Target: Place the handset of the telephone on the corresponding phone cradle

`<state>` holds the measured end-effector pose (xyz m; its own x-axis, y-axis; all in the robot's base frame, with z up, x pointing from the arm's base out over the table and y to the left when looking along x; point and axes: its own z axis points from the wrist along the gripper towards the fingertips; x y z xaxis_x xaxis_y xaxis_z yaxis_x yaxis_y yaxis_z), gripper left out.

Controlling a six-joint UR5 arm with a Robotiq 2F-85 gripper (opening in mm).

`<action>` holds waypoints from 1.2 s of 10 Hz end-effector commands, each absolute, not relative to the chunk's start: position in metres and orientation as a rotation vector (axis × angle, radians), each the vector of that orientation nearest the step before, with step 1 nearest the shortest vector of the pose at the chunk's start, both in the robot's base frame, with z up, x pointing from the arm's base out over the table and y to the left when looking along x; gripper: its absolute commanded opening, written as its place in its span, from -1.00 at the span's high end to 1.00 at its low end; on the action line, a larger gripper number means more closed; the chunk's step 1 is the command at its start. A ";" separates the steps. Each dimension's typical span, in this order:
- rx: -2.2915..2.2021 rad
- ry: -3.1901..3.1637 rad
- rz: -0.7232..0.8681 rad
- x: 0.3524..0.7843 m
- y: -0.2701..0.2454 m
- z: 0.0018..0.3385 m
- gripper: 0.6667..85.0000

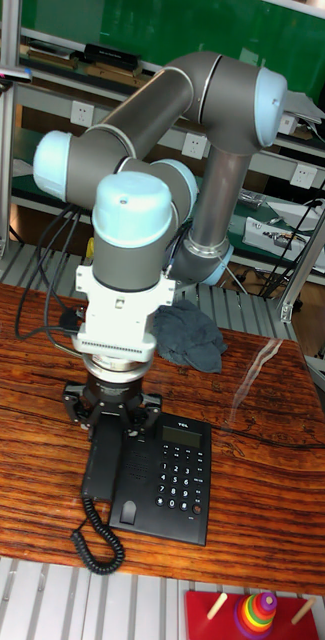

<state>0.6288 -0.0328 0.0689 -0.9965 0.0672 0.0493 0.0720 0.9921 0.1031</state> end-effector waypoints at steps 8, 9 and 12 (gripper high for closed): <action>-0.152 -3.081 -0.130 0.627 -0.009 0.057 0.42; -0.152 -3.081 -0.132 0.627 -0.008 0.058 0.42; -0.162 -3.082 -0.140 0.627 0.000 0.060 0.42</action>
